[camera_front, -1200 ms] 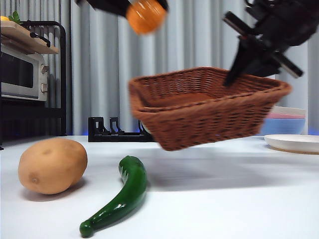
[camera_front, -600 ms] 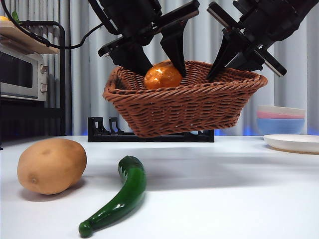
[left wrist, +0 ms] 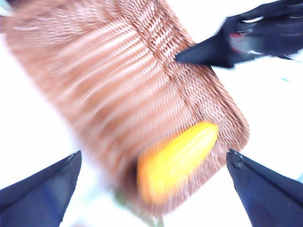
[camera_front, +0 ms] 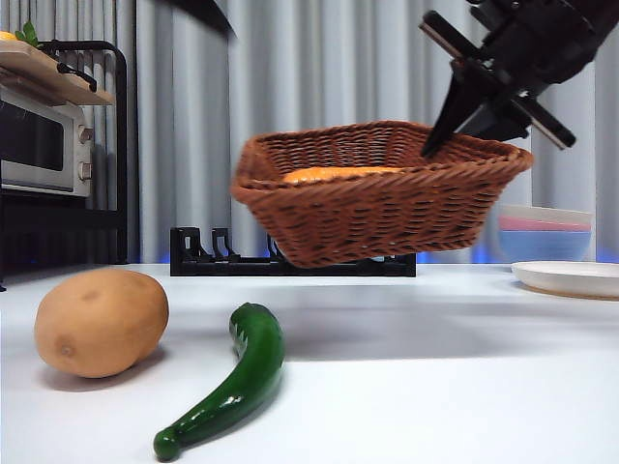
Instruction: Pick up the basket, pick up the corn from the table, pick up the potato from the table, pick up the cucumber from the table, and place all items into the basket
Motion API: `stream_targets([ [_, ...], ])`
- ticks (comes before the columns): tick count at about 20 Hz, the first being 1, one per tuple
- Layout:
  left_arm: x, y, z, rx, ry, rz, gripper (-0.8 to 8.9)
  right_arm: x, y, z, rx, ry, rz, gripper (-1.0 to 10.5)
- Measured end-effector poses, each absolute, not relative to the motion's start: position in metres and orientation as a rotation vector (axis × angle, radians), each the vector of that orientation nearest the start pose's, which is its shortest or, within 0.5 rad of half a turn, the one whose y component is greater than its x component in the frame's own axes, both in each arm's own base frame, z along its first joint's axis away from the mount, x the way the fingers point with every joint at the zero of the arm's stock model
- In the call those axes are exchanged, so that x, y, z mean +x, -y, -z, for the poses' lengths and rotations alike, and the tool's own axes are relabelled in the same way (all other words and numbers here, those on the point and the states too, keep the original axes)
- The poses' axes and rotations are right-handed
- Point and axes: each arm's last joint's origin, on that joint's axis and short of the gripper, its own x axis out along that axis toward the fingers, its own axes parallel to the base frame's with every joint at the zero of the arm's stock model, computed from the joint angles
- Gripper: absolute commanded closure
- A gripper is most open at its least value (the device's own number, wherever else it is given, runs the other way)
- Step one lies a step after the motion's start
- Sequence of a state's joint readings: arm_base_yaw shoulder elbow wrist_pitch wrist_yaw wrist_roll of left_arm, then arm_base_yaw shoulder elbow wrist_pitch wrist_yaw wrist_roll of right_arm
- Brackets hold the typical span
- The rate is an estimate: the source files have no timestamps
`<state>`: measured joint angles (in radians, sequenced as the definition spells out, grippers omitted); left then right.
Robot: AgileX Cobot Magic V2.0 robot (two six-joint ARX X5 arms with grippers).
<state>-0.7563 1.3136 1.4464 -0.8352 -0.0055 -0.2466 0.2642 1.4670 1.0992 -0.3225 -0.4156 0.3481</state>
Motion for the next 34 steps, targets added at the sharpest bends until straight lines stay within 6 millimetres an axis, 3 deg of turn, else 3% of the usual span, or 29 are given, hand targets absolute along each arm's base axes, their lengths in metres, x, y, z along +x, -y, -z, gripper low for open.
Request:
stream_targets([
  [2, 0.163, 0.152, -0.401, 0.07, -0.774, 0.586, 2.19, 0.304, -0.087, -0.274, 0.381, -0.802, -0.499, 9.6],
  [4, 0.148, 0.136, -0.399, 0.127, -0.854, 0.527, 2.19, 0.304, -0.084, -0.274, 0.379, -0.799, -0.492, 9.6],
  [9, 0.139, 0.131, -0.362, 0.199, -0.994, 0.44, 2.19, 0.305, -0.08, -0.274, 0.375, -0.794, -0.486, 9.6],
  [16, 0.166, 0.149, -0.27, 0.119, -1.084, 0.378, 2.19, 0.306, -0.079, -0.274, 0.366, -0.789, -0.486, 9.6],
  [24, 0.217, 0.156, -0.213, 0.113, -1.246, 0.288, 2.21, 0.306, -0.079, -0.274, 0.362, -0.789, -0.487, 9.6],
  [25, 0.219, 0.158, -0.208, 0.113, -1.258, 0.298, 2.65, 0.306, -0.079, -0.274, 0.363, -0.789, -0.487, 9.6],
  [29, 0.225, 0.162, -0.195, 0.148, -1.296, 0.302, 8.05, 0.306, -0.079, -0.274, 0.363, -0.789, -0.487, 9.6],
  [34, 0.223, 0.161, -0.198, 0.163, -1.291, 0.329, 8.22, 0.306, -0.079, -0.274, 0.362, -0.789, -0.487, 9.6],
])
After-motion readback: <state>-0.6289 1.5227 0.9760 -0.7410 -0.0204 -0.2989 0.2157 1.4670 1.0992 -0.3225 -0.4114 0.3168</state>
